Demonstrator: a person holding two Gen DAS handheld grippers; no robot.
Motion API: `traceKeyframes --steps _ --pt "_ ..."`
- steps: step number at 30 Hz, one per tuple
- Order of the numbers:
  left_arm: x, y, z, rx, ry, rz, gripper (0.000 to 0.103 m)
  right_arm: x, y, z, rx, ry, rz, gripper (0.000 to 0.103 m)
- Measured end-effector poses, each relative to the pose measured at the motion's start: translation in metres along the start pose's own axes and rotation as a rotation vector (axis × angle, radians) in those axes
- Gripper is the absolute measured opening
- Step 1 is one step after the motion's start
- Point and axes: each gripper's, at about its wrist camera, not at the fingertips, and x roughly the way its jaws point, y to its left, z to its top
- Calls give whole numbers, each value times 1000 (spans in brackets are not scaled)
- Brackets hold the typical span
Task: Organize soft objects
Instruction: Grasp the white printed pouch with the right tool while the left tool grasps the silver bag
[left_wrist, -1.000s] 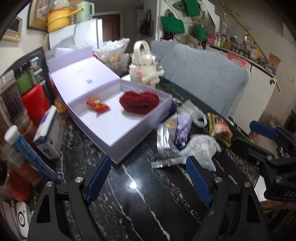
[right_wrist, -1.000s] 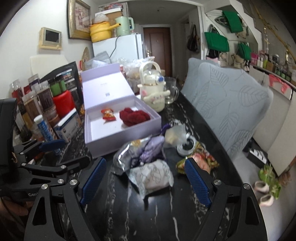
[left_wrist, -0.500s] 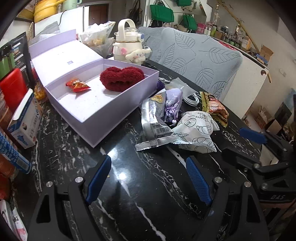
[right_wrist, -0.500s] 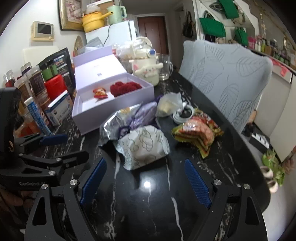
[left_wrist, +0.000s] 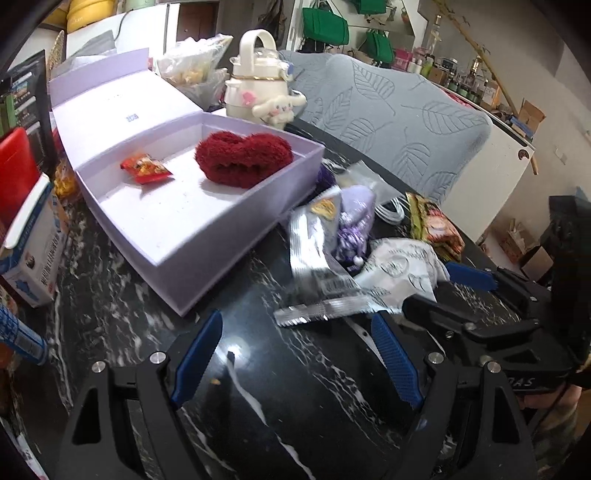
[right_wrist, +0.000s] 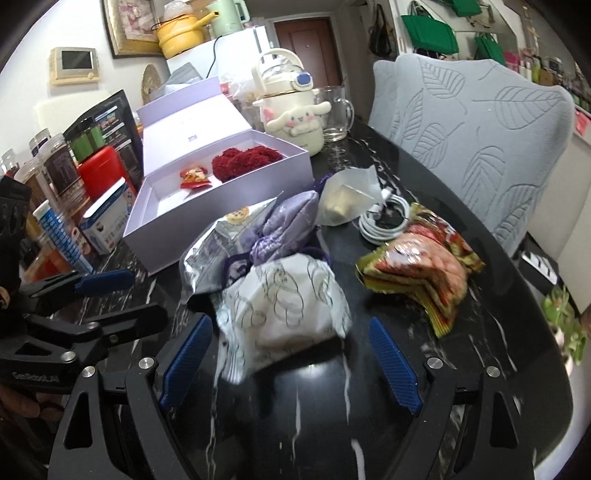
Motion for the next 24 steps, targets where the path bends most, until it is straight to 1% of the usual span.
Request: traceKeyframes --steps 4,7,11,13,14,15,16,18,21,23,24 --pt "-5 1 9 34 -32 37 83 15 0 9 -16 13 10 90" --pt "-2 2 17 51 -40 45 83 25 3 15 -39 20 9 90" --pt "9 5 26 37 -27 -2 83 37 3 19 -32 47 41 89" --pt "18 8 29 20 -7 -21 83 38 0 19 -5 50 63 87" --pt "20 8 29 14 -3 -29 83 37 -1 18 3 46 68 82" --pt "22 8 30 9 1 -38 83 36 -3 18 10 41 74 74" --pt "24 7 31 8 0 -45 83 35 -5 17 15 36 77 72" --pt "27 4 32 15 1 -51 83 34 -8 16 17 36 61 70" --pt "31 -1 35 38 -5 -69 82 32 -13 13 27 33 84 68" --pt "37 -7 36 74 -2 -47 80 30 -14 12 24 31 92 67" --pt "41 -10 36 97 3 -24 76 29 -14 11 21 31 96 67"
